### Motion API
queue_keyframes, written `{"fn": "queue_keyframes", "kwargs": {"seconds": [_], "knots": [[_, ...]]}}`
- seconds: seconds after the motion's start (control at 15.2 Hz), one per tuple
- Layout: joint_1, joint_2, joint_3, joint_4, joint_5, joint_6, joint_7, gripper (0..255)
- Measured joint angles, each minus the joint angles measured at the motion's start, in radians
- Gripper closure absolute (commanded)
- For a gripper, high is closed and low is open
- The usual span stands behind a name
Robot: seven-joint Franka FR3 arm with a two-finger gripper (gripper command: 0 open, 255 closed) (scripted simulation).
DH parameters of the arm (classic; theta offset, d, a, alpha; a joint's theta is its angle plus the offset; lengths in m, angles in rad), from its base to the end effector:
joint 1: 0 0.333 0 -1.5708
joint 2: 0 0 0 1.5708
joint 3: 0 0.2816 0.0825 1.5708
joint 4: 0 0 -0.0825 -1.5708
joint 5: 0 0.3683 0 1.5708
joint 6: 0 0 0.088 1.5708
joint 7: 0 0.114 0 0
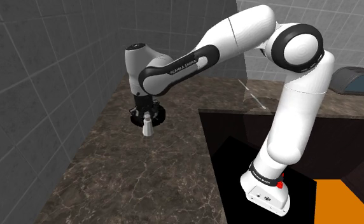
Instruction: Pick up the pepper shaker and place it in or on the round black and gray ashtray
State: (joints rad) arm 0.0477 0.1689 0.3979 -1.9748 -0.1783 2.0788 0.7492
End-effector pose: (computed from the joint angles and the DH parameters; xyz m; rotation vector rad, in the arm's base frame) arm 0.5146 0.2299 0.3543 3.0233 -0.3282 0.0139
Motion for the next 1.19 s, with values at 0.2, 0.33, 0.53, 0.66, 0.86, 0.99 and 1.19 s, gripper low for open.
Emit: {"fn": "queue_keyframes", "kwargs": {"seconds": [0.2,0.33,0.53,0.66,0.86,0.99,1.19], "knots": [[-0.001,-0.017,0.002,0.018,0.010,-0.033,-0.008,255],[-0.002,-0.028,0.004,0.031,0.017,-0.056,-0.013,255],[-0.004,-0.041,0.004,0.060,0.025,-0.095,-0.024,255],[-0.004,-0.051,0.005,0.071,0.031,-0.116,-0.028,255],[-0.004,-0.061,0.006,0.101,0.037,-0.154,-0.034,255],[-0.004,-0.067,0.007,0.122,0.041,-0.181,-0.037,255],[-0.016,-0.052,-0.005,0.162,0.036,-0.205,-0.064,255]]}}
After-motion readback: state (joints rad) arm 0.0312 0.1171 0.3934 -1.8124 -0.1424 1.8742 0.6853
